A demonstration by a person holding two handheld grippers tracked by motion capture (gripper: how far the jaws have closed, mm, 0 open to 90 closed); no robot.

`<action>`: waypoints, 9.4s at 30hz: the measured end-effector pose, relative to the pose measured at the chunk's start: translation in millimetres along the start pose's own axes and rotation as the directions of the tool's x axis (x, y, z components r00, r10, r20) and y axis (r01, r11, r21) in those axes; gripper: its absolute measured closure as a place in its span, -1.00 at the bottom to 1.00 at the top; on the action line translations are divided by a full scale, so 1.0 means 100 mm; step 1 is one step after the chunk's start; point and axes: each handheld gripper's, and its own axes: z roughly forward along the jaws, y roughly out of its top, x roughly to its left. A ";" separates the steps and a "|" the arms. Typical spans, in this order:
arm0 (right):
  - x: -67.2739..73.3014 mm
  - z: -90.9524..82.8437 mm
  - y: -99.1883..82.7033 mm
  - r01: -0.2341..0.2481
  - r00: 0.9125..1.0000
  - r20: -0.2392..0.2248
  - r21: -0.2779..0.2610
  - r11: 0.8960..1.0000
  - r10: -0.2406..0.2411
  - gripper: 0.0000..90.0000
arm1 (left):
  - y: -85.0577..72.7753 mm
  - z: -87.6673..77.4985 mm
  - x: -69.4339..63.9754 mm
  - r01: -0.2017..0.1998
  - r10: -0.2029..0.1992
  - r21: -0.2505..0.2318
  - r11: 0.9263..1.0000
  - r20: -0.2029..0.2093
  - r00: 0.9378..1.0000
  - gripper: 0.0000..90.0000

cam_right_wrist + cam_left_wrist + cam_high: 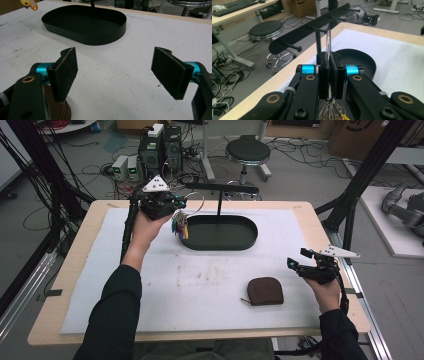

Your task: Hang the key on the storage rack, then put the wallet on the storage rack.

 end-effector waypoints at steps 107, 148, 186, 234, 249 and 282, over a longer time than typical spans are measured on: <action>0.09 -0.04 -0.04 0.021 0.999 -0.037 0.015 1.000 -0.021 -0.53 | -1.41 -1.11 -0.62 0.113 -0.120 -0.079 0.990 -0.085 0.989 -0.48; 0.20 0.25 -0.24 -0.041 0.947 -0.283 0.369 0.928 0.154 0.11 | -1.54 -0.96 -0.60 0.096 -0.097 -0.021 0.995 -0.114 0.989 -0.45; 0.66 0.16 0.17 0.156 0.950 -0.267 -0.039 0.987 -0.161 0.96 | -1.31 -0.62 -0.87 0.051 -0.049 -0.053 0.997 0.035 0.998 -0.44; 1.25 0.34 0.42 0.267 0.842 -0.450 -0.135 0.954 -0.299 0.96 | -1.14 0.33 -1.46 0.051 -0.048 0.010 0.999 0.568 0.822 0.32; 1.12 0.28 0.40 0.262 0.845 -0.448 -0.126 0.957 -0.290 0.16 | -0.99 0.09 -1.40 -0.086 0.077 -0.007 0.996 0.515 0.854 0.50; 1.30 0.46 0.34 0.340 0.776 -0.548 -0.056 0.939 -0.313 0.53 | -0.91 0.02 -1.37 -0.046 0.035 0.005 0.999 0.578 0.815 -0.04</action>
